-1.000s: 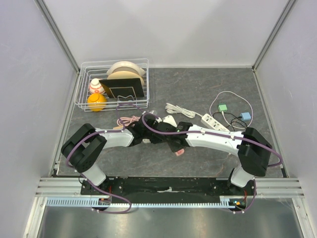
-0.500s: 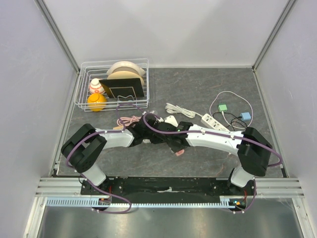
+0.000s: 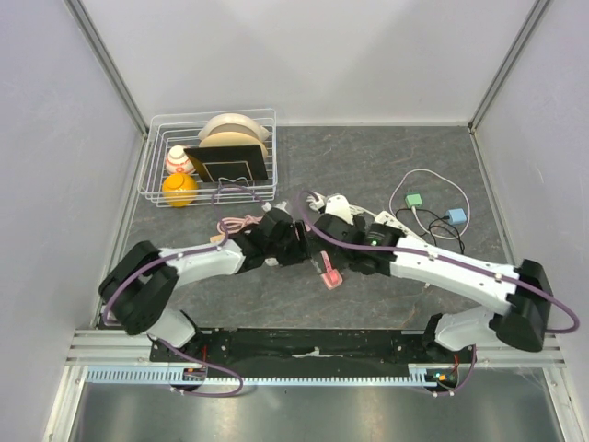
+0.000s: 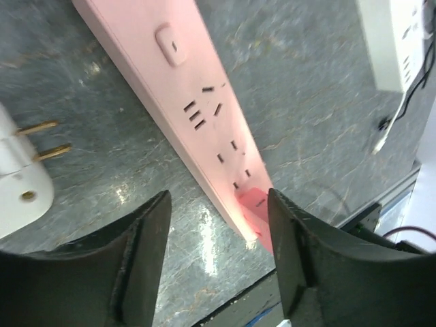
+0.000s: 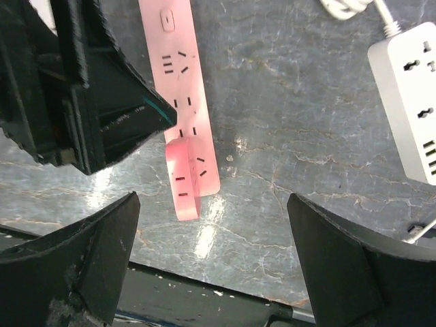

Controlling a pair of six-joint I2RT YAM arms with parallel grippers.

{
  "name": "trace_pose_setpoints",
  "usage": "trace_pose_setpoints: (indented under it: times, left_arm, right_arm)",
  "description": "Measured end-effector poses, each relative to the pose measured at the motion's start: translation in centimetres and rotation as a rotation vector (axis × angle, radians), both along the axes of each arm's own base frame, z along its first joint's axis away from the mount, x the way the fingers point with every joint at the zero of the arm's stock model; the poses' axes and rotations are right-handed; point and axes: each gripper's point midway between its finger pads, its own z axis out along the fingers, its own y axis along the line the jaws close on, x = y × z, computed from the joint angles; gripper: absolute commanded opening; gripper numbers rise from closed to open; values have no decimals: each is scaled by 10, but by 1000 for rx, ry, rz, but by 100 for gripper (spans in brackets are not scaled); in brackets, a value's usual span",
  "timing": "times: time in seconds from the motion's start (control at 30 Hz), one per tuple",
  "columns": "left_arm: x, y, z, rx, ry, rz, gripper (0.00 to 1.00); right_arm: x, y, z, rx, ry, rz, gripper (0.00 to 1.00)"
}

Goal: Insert the plug

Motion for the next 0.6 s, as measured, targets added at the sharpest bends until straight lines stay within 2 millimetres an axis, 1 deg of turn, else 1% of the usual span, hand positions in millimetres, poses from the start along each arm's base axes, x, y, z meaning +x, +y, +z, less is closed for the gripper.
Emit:
trace_pose_setpoints:
  times: [0.07,0.13,0.2,0.3,0.4,0.47,0.6]
  left_arm:
    - [6,7,17,12,-46,21,74]
    - [14,16,36,35,-106,52,81]
    - [21,28,56,63,-171,82,86]
    - [26,43,72,123,-229,106,86]
    - [26,59,72,211,-247,105,86]
    - [25,68,66,269,-244,98,86]
    - [20,89,45,410,-206,86,86]
  right_arm:
    - [1,-2,14,48,-36,-4,98]
    - [2,-5,25,92,-77,-13,98]
    - [1,-11,31,123,-105,-20,98]
    - [0,-18,34,144,-133,-30,98]
    - [-1,-22,32,151,-143,-34,98]
    - [-2,-24,29,151,-144,-34,98]
    - [-3,-26,23,154,-145,-33,98]
